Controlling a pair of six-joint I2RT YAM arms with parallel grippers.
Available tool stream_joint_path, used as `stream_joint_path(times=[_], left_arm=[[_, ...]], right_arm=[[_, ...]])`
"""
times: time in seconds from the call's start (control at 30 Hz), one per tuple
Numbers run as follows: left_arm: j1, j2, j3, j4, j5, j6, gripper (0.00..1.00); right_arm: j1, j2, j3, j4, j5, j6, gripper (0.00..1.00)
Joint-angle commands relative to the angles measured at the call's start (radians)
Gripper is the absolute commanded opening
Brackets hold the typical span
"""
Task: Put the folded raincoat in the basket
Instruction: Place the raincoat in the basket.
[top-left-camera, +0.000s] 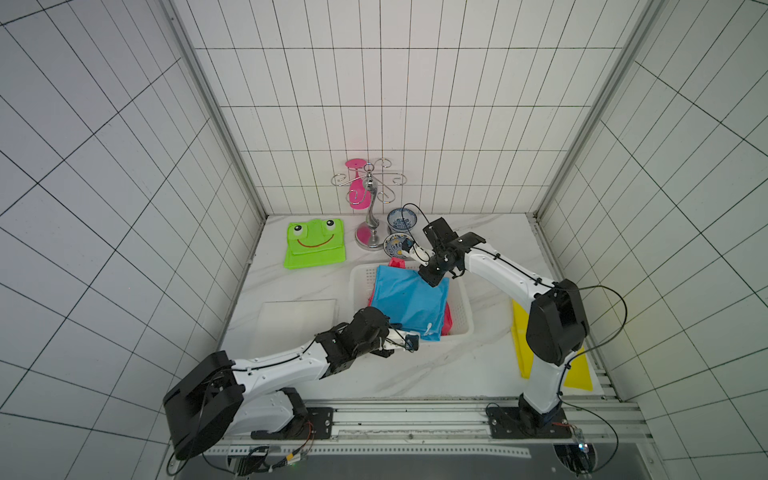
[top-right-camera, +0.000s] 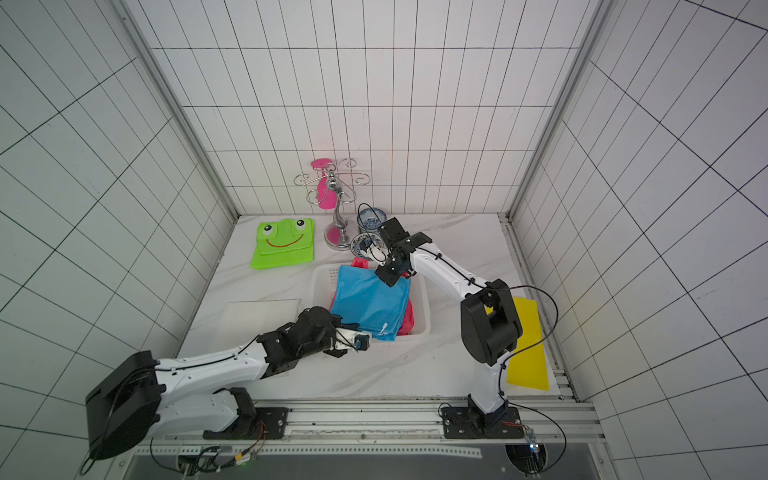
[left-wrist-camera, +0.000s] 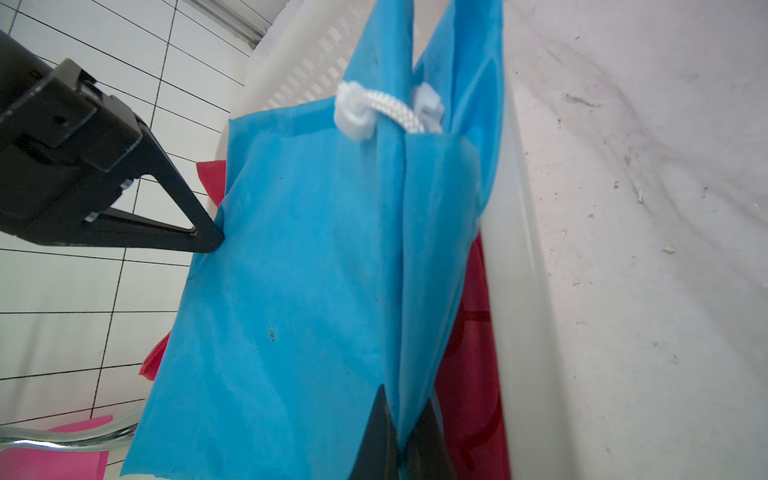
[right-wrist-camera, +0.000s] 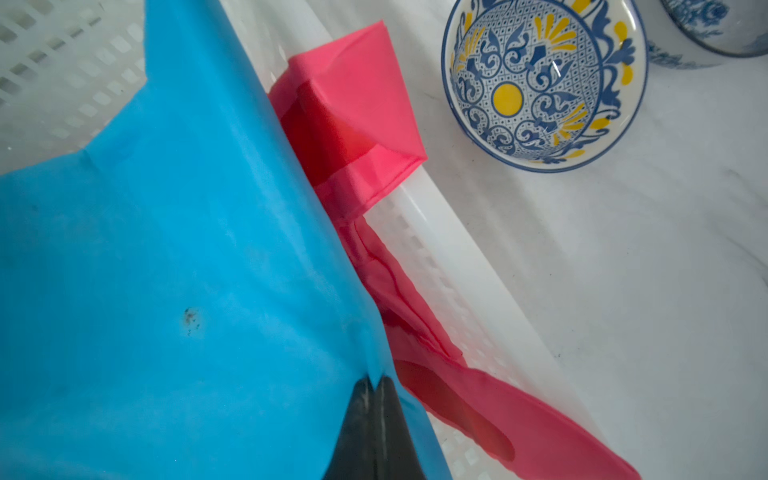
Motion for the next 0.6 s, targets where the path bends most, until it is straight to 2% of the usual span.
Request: stream_joint_path(times=[0.0, 0.1, 0.2, 0.3, 0.43, 0.5, 0.57], left_arm=[[-0.006, -0.008, 0.055, -0.086, 0.042, -0.023, 0.00], [-0.011, 0.016, 0.067, -0.088, 0.100, -0.016, 0.00], [-0.028, 0.052, 0.093, -0.089, 0.102, -0.062, 0.00], [-0.043, 0.104, 0.139, -0.113, 0.071, -0.112, 0.01], [-0.050, 0.204, 0.208, -0.168, -0.031, -0.145, 0.04], [-0.050, 0.244, 0.246, -0.210, -0.053, -0.154, 0.14], [-0.050, 0.257, 0.274, -0.247, -0.046, -0.172, 0.22]], right_arm=[[0.032, -0.008, 0.007, 0.075, -0.001, -0.106, 0.00], [0.052, -0.001, 0.009, 0.110, -0.016, -0.156, 0.00], [0.053, 0.023, 0.040, 0.114, -0.048, -0.154, 0.00], [0.056, 0.054, 0.062, 0.096, -0.055, -0.162, 0.00], [0.055, 0.063, 0.029, 0.106, -0.035, -0.164, 0.00], [0.054, 0.059, 0.004, 0.120, -0.027, -0.161, 0.00], [0.052, 0.052, -0.011, 0.132, -0.027, -0.152, 0.07]])
